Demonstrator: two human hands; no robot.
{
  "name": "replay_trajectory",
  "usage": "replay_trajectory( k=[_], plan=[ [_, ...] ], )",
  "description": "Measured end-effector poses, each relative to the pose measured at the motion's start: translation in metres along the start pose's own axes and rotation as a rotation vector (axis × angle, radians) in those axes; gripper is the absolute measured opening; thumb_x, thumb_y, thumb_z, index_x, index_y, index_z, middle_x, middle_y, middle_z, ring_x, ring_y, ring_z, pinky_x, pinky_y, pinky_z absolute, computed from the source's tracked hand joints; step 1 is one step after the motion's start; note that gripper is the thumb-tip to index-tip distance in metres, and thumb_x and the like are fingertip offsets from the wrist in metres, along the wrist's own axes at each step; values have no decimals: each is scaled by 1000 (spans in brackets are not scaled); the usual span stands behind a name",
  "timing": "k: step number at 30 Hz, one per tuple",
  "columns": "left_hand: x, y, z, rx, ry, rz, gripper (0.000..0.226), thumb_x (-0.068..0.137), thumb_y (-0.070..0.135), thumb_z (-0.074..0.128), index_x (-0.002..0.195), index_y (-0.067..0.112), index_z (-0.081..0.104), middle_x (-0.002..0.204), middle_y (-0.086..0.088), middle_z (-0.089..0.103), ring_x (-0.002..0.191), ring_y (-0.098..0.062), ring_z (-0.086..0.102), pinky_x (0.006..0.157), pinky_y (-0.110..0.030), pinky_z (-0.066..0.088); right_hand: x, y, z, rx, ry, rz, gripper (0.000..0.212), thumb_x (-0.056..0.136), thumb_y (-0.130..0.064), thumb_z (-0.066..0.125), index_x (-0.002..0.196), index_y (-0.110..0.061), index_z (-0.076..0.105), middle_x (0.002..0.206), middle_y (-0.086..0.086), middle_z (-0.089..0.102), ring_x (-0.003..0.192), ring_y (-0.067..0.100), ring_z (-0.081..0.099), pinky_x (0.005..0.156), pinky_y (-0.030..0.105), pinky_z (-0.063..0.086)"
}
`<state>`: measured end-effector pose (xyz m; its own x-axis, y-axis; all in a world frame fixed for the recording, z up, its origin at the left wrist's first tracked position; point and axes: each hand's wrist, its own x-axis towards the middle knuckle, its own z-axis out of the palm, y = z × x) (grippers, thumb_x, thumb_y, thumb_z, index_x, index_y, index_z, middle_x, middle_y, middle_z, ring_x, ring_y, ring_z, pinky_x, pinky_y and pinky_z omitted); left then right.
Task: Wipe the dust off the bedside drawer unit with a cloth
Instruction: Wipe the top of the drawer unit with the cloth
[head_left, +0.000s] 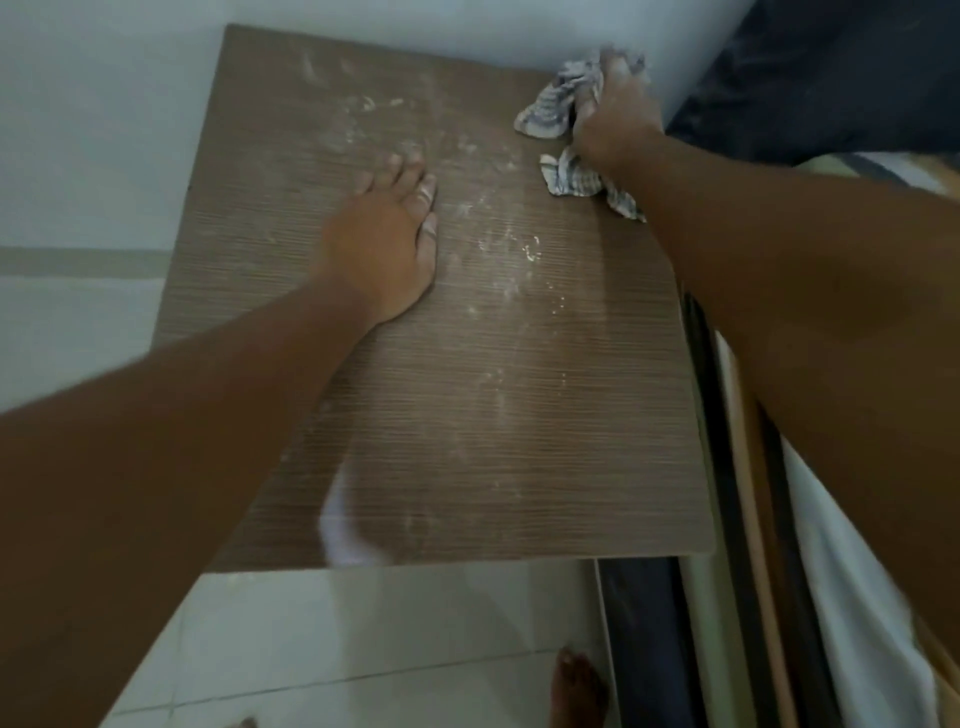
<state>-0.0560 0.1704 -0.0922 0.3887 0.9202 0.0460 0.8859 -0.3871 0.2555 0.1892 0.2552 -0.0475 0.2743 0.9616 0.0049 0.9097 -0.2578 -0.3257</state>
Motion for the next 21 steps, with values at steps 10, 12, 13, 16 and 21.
replay_trajectory(
  k=[10,12,13,16,21],
  plan=[
    [-1,1,-1,40,-9,-1,53,106,26,26,155,7,28,165,-10,22,155,-24,16,127,-40,15,-7,-9,24,-150,-134,-197,63,101,-60,28,154,-25,27,164,12,14,152,33,9,126,46,8],
    [-2,3,-3,51,-14,2,54,106,26,25,156,7,27,165,-10,22,155,-24,16,127,-40,15,-20,-9,26,-160,-130,-290,59,103,-56,27,153,-24,30,164,11,16,152,31,10,126,45,7],
    [-3,3,-3,54,-15,1,54,106,26,25,156,7,27,165,-10,22,155,-24,16,127,-40,15,-28,-9,27,-153,-131,-331,57,104,-54,27,153,-25,31,164,10,17,152,31,10,126,44,7],
    [-5,6,-4,51,-13,-8,54,105,26,26,156,7,27,165,-9,23,154,-25,17,127,-41,16,-57,-7,31,-117,-142,-414,50,106,-49,28,151,-29,34,164,9,19,152,30,11,125,44,7],
    [-7,6,-6,44,-18,-15,53,106,24,28,157,8,26,166,-9,22,155,-24,16,127,-40,14,-107,-2,37,-95,-171,-503,46,107,-38,30,152,-29,33,165,4,16,153,28,11,126,45,9]
  ],
)
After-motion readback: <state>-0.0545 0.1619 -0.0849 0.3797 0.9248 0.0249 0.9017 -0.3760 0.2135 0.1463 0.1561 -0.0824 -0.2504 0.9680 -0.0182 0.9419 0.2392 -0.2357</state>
